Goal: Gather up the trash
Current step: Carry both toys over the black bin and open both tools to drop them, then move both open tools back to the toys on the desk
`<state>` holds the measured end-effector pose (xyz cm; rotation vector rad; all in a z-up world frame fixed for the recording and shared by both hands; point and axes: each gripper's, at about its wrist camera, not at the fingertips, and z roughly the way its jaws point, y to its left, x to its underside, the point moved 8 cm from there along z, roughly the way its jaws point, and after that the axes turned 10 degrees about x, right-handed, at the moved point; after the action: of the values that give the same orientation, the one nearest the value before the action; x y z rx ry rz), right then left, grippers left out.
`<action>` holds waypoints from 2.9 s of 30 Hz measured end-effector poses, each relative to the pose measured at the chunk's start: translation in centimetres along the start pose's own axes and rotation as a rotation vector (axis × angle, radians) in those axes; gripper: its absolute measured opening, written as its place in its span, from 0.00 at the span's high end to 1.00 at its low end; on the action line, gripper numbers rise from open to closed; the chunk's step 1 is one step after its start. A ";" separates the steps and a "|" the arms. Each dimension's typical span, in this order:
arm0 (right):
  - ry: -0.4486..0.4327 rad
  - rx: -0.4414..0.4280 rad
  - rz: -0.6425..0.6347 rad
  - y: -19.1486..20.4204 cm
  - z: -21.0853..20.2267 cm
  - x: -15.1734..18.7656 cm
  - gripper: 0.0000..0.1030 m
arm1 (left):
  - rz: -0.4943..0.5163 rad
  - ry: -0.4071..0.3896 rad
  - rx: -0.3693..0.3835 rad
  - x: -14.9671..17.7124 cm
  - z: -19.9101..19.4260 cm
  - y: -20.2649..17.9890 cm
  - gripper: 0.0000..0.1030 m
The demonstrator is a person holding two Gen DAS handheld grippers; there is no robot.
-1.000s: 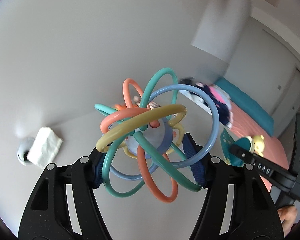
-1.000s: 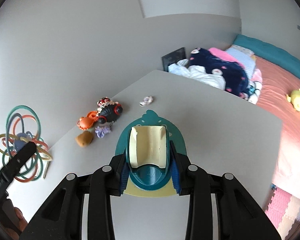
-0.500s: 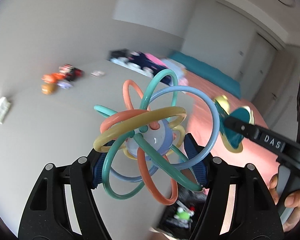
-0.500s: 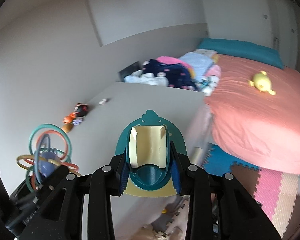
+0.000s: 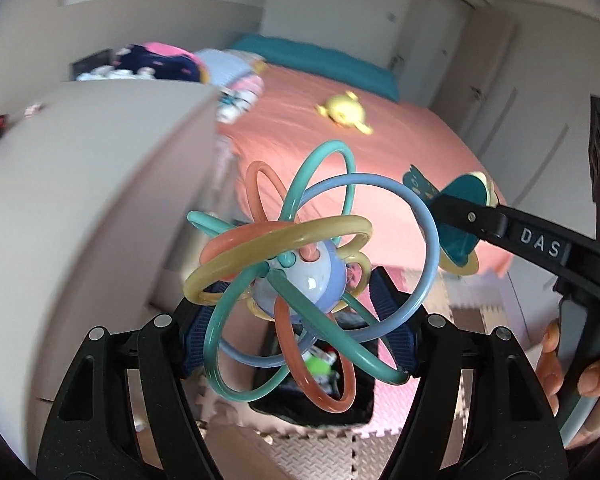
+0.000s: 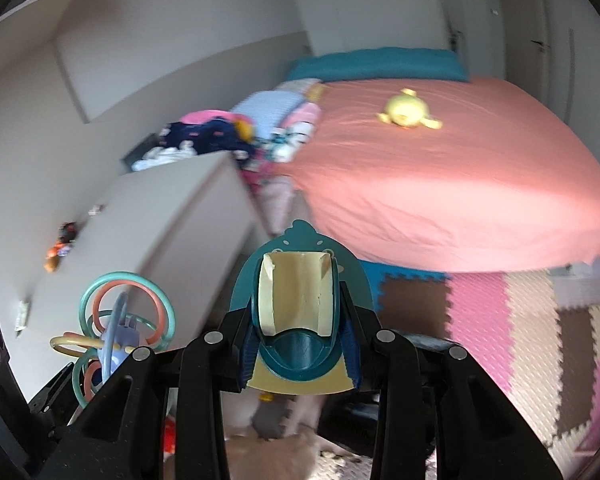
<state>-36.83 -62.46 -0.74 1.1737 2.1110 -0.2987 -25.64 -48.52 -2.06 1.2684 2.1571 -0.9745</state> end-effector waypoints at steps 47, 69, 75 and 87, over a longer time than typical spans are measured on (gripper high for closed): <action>-0.031 0.059 -0.041 2.4 0.1 -2.3 0.13 | 0.016 0.058 -0.073 -1.4 1.0 2.4 0.06; -0.011 -0.241 -0.374 31.4 2.1 -3.9 0.13 | -0.267 -0.143 -0.368 -5.4 -13.9 26.9 0.06; 0.016 -0.320 -0.441 39.1 3.6 -4.0 0.13 | -0.343 -0.178 -0.446 -5.5 -16.9 33.4 0.06; 0.100 -0.471 -0.525 55.5 6.9 -4.0 0.13 | -0.465 -0.245 -0.572 -7.6 -20.3 46.3 0.06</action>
<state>13.01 -37.20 3.88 0.3631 2.3777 0.0324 18.11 -22.18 0.23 0.3704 2.3309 -0.5572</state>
